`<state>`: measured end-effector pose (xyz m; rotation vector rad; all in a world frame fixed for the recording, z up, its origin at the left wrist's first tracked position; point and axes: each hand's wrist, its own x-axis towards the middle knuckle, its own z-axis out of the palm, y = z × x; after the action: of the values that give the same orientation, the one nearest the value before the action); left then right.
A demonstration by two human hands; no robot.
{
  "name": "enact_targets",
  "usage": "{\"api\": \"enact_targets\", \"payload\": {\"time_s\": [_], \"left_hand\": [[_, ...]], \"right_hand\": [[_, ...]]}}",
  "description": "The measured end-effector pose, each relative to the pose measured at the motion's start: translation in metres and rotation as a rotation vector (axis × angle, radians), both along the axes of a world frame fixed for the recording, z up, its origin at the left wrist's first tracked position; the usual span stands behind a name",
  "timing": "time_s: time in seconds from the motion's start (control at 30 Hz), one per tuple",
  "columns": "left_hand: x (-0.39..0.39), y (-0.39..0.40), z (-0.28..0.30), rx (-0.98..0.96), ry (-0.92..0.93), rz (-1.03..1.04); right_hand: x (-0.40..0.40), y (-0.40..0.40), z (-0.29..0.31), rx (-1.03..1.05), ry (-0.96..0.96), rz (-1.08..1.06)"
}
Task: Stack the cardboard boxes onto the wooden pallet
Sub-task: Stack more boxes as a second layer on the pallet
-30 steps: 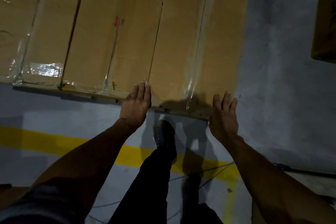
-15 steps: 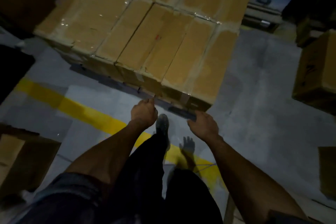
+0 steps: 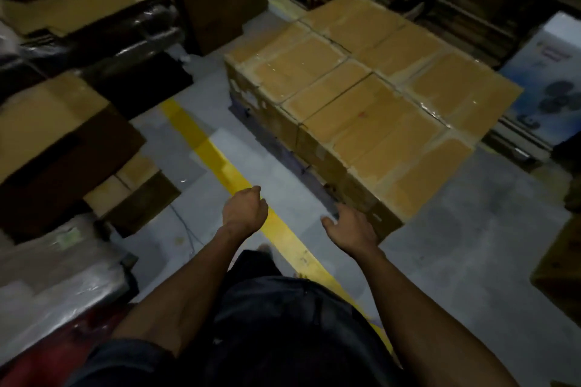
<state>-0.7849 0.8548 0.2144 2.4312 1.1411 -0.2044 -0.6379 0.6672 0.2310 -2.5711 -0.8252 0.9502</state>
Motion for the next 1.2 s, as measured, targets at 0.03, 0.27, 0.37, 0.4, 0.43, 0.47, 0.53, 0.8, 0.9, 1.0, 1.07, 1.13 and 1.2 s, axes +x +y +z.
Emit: {"api": "enact_targets", "payload": {"time_s": [0.03, 0.27, 0.37, 0.4, 0.43, 0.47, 0.53, 0.8, 0.9, 1.0, 1.07, 1.13, 1.2], "left_hand": [[-0.011, 0.008, 0.003, -0.002, -0.008, 0.042], [-0.075, 0.081, 0.0, -0.029, -0.037, 0.237], [-0.099, 0.125, -0.006, -0.027, -0.023, 0.284], [-0.108, 0.143, -0.009, -0.029, -0.021, 0.301], [-0.116, 0.16, -0.011, -0.032, -0.022, 0.314], [-0.123, 0.173, -0.013, -0.031, -0.025, 0.321], [-0.137, 0.205, -0.015, -0.036, -0.02, 0.344], [-0.166, 0.298, -0.011, -0.017, 0.002, 0.437], [-0.17, 0.331, -0.018, -0.036, 0.022, 0.507], [-0.166, 0.361, -0.024, -0.06, 0.041, 0.596], [-0.16, 0.386, -0.03, -0.07, 0.057, 0.664], [-0.156, 0.409, -0.038, -0.047, 0.04, 0.721], [-0.148, 0.434, -0.048, -0.016, 0.024, 0.801]], "right_hand": [[-0.005, 0.009, 0.007, 0.001, -0.008, 0.023], [-0.03, 0.114, 0.011, -0.029, -0.076, 0.198], [-0.043, 0.172, 0.003, -0.042, -0.078, 0.264], [-0.048, 0.195, 0.0, -0.041, -0.077, 0.279], [-0.053, 0.214, -0.002, -0.038, -0.072, 0.286], [-0.057, 0.231, -0.003, -0.034, -0.066, 0.291], [-0.066, 0.27, -0.006, -0.034, -0.062, 0.32], [-0.072, 0.396, -0.009, -0.051, -0.087, 0.467], [-0.066, 0.447, -0.015, -0.055, -0.099, 0.552], [-0.055, 0.502, -0.024, -0.066, -0.111, 0.63], [-0.043, 0.545, -0.034, -0.061, -0.113, 0.704], [-0.031, 0.589, -0.042, -0.052, -0.123, 0.788], [-0.016, 0.641, -0.047, -0.053, -0.133, 0.882]]}}
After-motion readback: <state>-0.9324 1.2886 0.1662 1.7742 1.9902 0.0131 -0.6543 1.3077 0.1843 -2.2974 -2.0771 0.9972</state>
